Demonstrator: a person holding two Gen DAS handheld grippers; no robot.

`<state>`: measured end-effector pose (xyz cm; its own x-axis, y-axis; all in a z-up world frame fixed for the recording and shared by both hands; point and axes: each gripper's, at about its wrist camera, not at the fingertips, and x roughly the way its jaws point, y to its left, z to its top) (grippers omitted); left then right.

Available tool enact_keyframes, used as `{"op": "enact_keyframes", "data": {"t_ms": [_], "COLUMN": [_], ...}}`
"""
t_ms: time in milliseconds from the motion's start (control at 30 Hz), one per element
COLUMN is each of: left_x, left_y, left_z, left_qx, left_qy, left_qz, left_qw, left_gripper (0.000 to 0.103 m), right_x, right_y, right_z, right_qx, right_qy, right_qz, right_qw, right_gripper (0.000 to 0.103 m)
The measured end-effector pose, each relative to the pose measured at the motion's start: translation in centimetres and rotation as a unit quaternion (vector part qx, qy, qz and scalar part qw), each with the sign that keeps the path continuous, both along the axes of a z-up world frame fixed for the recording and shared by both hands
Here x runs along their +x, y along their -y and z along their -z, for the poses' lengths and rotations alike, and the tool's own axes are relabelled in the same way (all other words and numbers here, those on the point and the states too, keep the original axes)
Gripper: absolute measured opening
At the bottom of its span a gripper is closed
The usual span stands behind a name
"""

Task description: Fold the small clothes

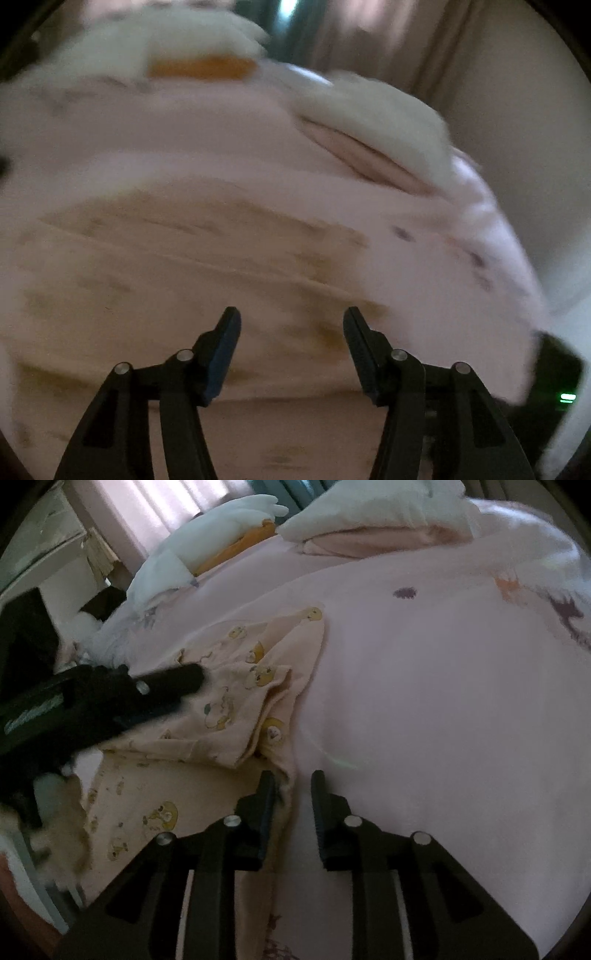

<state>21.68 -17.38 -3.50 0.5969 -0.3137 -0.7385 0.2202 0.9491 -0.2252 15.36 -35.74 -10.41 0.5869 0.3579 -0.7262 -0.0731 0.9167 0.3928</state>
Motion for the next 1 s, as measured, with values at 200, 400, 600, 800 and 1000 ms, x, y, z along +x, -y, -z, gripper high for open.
{"op": "enact_keyframes", "data": {"t_ms": [200,400,600,800,1000], "left_x": [1.0,1.5,1.3,1.1,0.0], "left_y": [-10.3,-15.6,-14.2,-15.1,-19.4], "left_z": [2.4,5.5,5.8,6.0,5.4], "left_qx": [0.036,-0.013,0.060,0.070,0.038], "left_qy": [-0.027,-0.060,-0.043,-0.029,-0.044], "left_qz": [-0.104,-0.119,-0.096,-0.083,-0.108], "left_qw": [0.9936,0.9909,0.9926,0.9937,0.9924], "left_gripper": [0.055,0.035,0.021,0.021,0.011], "right_x": [0.4,0.6,2.6,2.6,2.0], "right_y": [-1.3,-2.3,-2.8,-1.5,-2.3], "right_z": [-3.1,-3.4,-0.6,-0.1,-0.1], "right_qx": [-0.002,-0.041,-0.089,-0.072,-0.106], "right_qy": [0.084,0.106,0.015,0.002,0.007], "right_qz": [0.007,0.008,0.002,0.008,0.001], "right_qw": [0.996,0.993,0.996,0.997,0.994], "right_gripper": [0.025,0.025,0.023,0.018,0.018]}}
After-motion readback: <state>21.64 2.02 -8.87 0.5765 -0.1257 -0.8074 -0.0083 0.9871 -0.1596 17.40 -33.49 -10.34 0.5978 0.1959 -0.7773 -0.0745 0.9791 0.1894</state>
